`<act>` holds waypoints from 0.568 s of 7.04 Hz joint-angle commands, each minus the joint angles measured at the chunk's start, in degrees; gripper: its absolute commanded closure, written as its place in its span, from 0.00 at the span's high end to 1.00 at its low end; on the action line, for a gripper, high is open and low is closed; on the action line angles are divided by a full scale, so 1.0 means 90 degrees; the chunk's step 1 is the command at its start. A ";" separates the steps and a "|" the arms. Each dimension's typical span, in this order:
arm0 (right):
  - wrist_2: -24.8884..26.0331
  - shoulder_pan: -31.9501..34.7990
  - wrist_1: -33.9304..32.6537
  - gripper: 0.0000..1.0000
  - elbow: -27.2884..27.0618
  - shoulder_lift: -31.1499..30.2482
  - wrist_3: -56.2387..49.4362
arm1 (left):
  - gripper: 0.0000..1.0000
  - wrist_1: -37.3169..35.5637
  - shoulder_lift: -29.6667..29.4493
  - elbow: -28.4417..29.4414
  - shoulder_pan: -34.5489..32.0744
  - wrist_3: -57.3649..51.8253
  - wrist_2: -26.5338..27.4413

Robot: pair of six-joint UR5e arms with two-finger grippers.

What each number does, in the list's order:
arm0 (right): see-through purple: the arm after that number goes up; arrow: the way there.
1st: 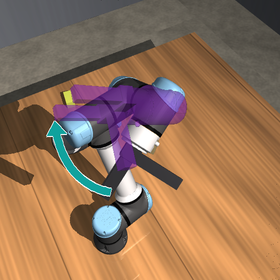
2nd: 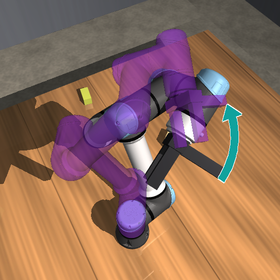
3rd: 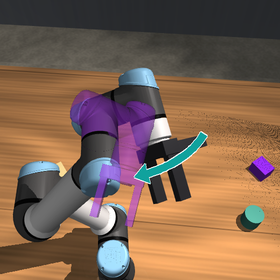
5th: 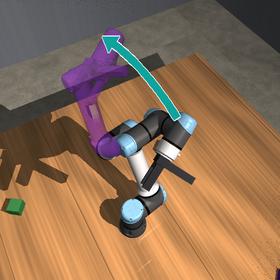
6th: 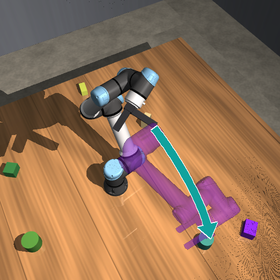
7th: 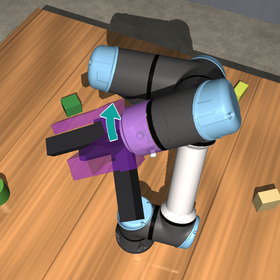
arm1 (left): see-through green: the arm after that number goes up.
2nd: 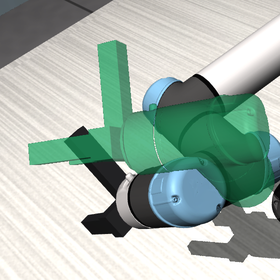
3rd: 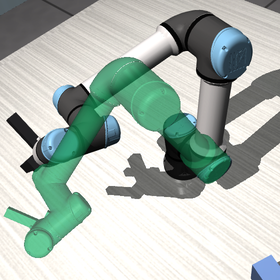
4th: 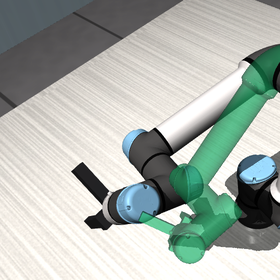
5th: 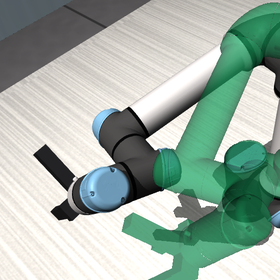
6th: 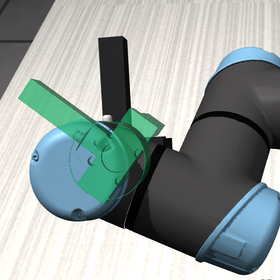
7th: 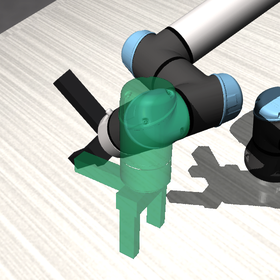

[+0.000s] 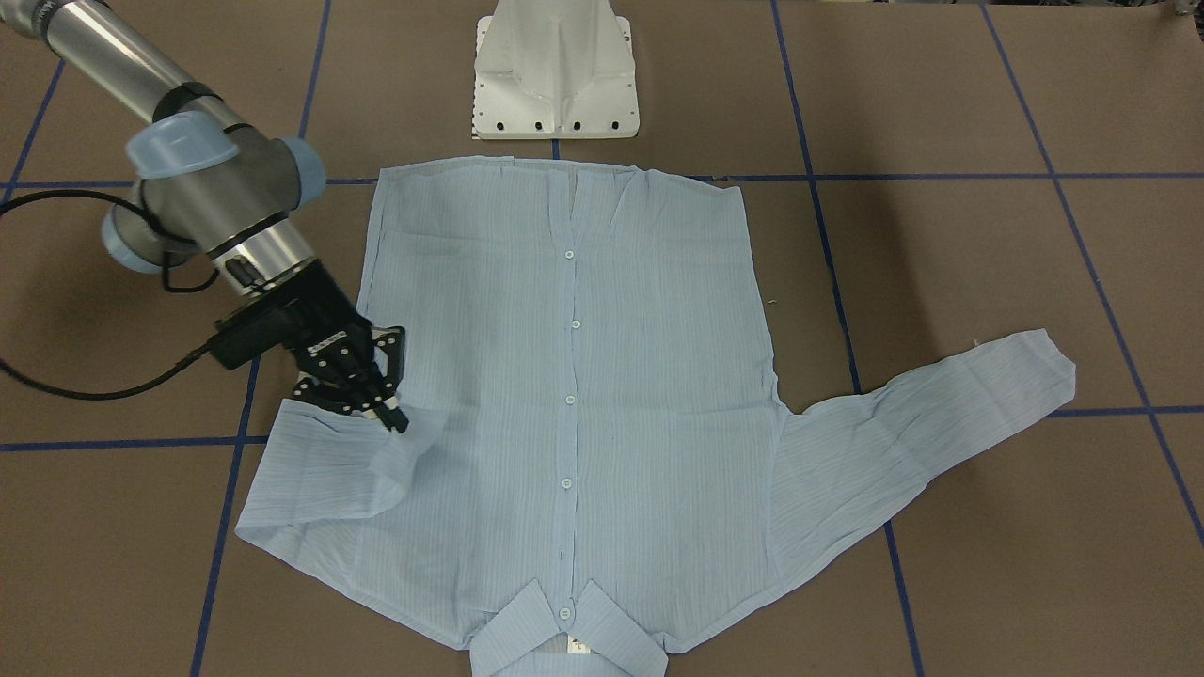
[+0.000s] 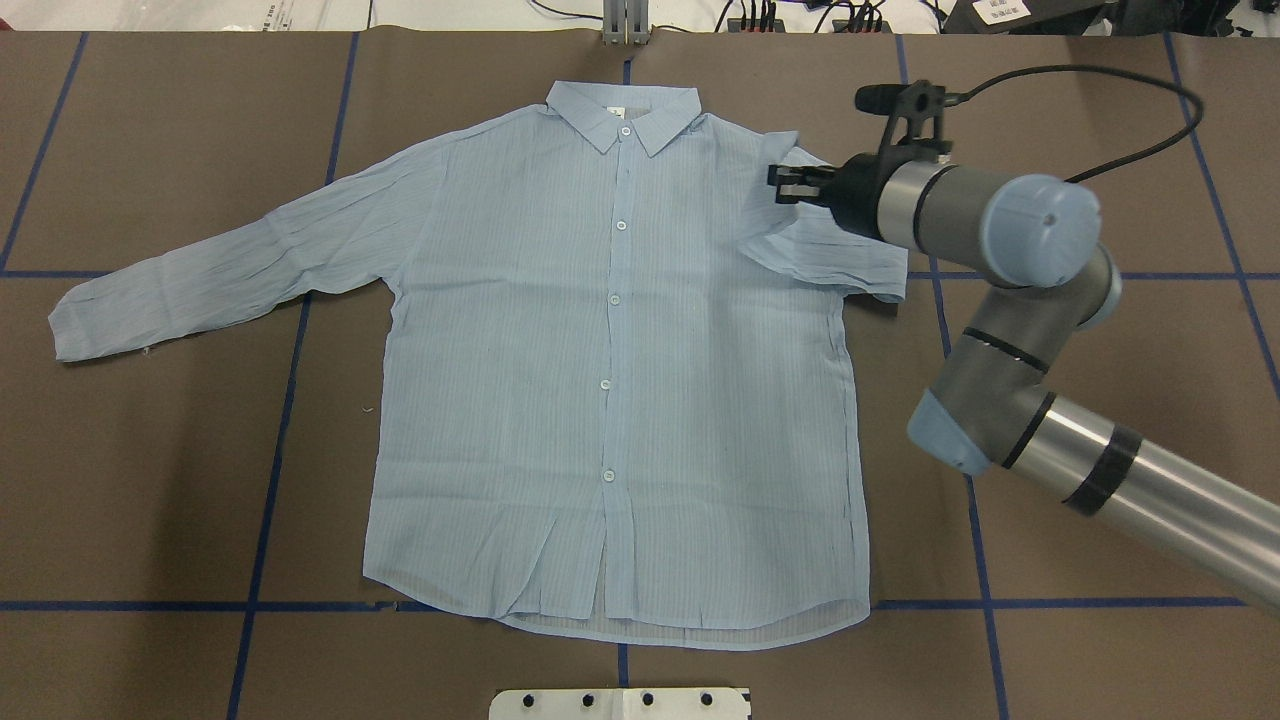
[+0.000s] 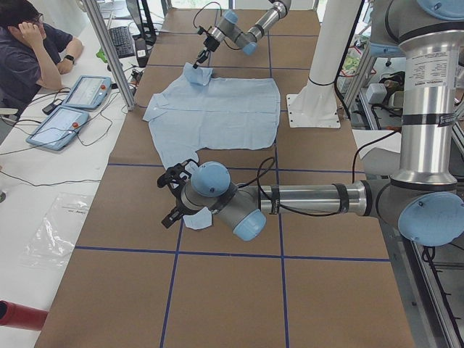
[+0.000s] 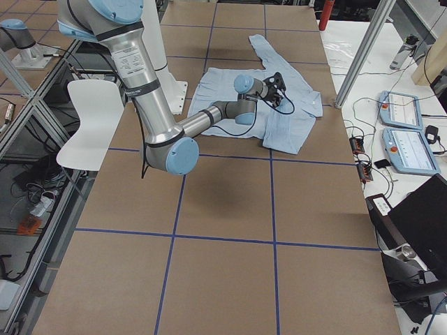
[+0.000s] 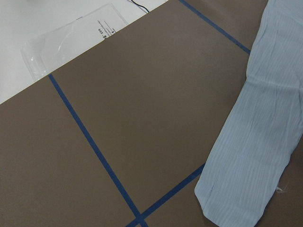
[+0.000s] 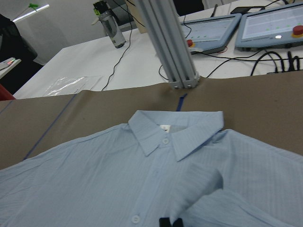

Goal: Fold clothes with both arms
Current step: 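Carry the cuff with the right gripper across the shirt front toward the collar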

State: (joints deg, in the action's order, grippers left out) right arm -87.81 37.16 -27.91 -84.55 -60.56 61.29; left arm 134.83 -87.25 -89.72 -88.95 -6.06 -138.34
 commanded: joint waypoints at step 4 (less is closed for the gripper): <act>0.1377 -0.1316 -0.0043 0.00 0.1208 0.1484 -0.0072 | 1.00 0.0000 0.0007 -0.0012 -0.0010 0.0000 0.0000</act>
State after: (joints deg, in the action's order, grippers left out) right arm -76.54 26.60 -28.23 -76.90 -49.58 60.90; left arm 134.83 -87.19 -89.79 -88.97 -6.06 -138.38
